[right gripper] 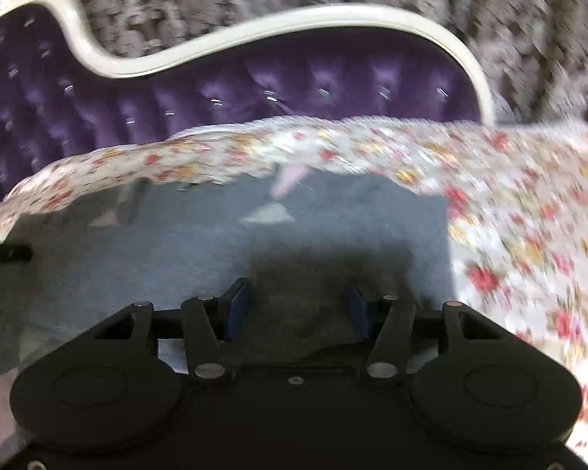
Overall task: Fold small clothes
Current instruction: 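Lift the hem with the right tool and fold it up onto the collar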
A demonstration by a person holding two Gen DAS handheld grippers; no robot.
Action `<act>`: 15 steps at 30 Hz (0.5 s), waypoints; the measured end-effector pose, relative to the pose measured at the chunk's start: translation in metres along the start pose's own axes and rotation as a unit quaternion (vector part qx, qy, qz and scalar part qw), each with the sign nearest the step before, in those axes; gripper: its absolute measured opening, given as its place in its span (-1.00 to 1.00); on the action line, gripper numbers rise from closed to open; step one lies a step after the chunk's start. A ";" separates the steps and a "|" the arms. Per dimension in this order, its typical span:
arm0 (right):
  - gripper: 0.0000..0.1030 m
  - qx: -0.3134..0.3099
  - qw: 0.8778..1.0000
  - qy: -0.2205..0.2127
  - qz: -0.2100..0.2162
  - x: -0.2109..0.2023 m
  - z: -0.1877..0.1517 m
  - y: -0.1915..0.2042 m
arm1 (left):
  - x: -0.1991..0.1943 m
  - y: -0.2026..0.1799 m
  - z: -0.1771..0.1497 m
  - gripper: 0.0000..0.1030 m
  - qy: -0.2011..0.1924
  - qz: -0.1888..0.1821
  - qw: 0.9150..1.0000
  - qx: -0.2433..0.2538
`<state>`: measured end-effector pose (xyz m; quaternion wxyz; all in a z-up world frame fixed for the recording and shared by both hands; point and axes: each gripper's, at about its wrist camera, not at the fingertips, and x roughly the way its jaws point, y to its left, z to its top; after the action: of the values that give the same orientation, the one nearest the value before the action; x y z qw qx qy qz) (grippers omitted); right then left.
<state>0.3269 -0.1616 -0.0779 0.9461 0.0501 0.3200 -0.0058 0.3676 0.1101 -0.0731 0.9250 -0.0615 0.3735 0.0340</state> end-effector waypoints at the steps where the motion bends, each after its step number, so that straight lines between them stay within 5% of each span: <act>1: 0.16 0.008 1.000 -0.005 0.004 0.000 -0.001 -0.004 | 0.001 0.006 0.001 0.68 -0.001 0.005 1.000 -0.005; 15: 0.43 -0.023 1.000 -0.017 -0.004 0.007 -0.010 0.008 | 0.012 0.006 0.006 0.89 -0.001 0.019 0.999 0.025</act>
<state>0.3266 -0.1522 -0.0896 0.9522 0.0269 0.3044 -0.0036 0.3793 0.1172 -0.0778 0.9257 -0.0309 0.3747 0.0422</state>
